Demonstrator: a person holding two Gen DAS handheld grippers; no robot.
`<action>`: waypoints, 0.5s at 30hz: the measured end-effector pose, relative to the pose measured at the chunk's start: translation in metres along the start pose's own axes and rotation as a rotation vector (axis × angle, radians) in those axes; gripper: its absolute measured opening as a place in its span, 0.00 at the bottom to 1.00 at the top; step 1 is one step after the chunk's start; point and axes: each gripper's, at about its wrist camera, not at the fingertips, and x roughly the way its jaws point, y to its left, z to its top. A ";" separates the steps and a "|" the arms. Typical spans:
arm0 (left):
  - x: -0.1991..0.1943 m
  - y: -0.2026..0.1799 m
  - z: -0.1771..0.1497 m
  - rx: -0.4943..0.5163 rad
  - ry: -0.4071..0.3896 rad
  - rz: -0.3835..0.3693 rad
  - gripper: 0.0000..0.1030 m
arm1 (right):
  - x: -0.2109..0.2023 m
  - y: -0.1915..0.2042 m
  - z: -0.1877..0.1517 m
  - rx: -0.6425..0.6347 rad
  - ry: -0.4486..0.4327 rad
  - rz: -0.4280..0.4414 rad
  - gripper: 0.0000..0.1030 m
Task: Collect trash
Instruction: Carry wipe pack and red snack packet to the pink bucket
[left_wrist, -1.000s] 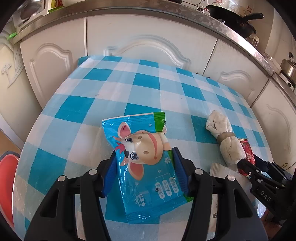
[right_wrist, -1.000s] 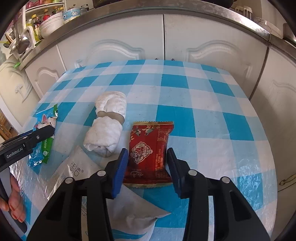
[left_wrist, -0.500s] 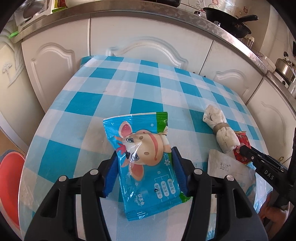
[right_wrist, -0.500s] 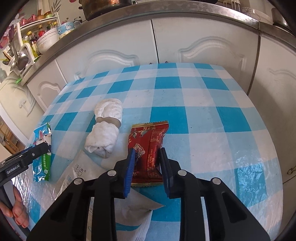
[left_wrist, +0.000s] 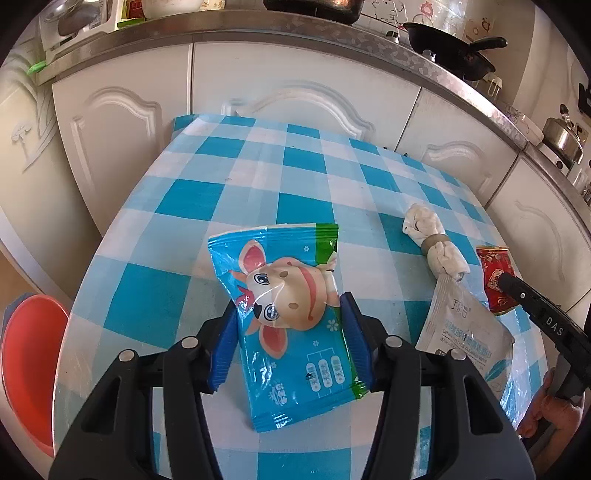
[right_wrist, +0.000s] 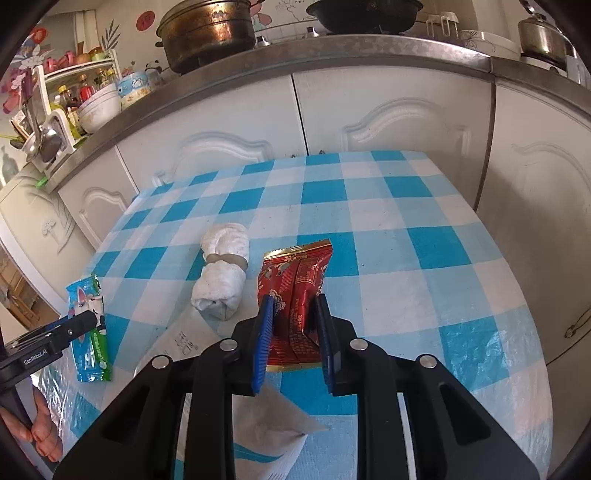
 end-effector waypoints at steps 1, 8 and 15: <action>-0.003 0.002 -0.001 -0.004 -0.004 -0.003 0.50 | -0.004 0.000 0.001 0.003 -0.008 0.001 0.24; -0.020 0.016 -0.005 -0.022 -0.023 -0.030 0.35 | -0.031 0.003 0.000 0.026 -0.046 0.031 0.24; -0.028 0.025 -0.016 -0.038 0.023 -0.061 0.52 | -0.050 0.011 -0.014 0.018 -0.034 0.060 0.24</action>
